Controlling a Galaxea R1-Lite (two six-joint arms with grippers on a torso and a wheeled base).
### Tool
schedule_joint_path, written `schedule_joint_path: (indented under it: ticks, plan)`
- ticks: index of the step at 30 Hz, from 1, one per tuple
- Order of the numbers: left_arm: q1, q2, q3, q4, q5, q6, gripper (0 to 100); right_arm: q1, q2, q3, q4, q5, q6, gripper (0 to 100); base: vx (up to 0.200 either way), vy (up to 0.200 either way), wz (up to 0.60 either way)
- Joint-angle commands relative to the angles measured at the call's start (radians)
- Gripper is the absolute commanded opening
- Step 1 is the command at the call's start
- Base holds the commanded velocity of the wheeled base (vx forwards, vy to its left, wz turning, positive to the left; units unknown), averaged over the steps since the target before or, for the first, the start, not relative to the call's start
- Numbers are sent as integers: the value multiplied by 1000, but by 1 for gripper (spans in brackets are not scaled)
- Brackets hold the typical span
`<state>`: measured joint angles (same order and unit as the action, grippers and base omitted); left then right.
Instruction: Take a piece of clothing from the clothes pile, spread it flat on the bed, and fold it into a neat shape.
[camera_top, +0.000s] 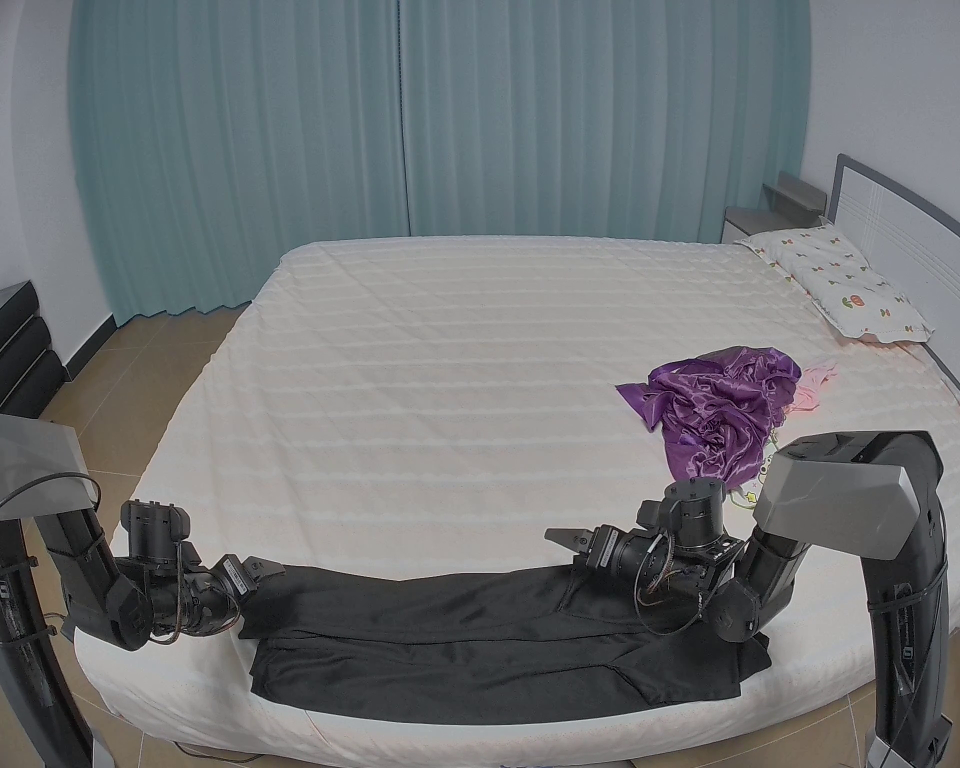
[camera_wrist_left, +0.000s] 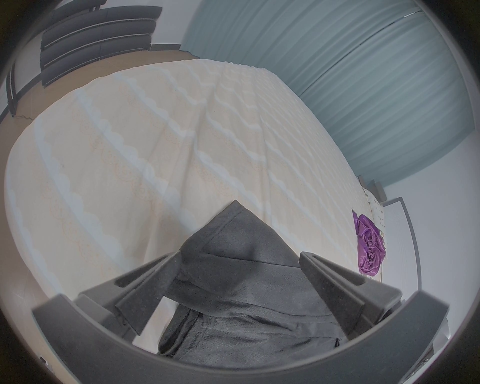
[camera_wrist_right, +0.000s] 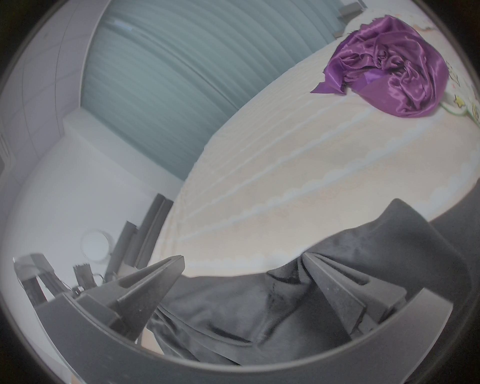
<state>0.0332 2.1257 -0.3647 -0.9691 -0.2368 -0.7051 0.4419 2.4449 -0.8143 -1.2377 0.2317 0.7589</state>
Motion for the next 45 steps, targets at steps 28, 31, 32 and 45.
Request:
schedule_joint_path:
  ticks: [28,31,32,45]
  plan:
    - [1,3,4,0,-1,-2,100,-212,-78,216,1,-3,-242,100,0,0,0]
    - [1,3,4,0,1,-1,100,-212,-78,241,1,-2,-256,100,0,0,0]
    - [1,3,4,0,-1,-2,100,-212,-79,260,1,-2,-271,100,0,0,0]
    - [-3,3,12,0,1,1,100,-272,-106,388,-11,1,-380,0,0,0,0]
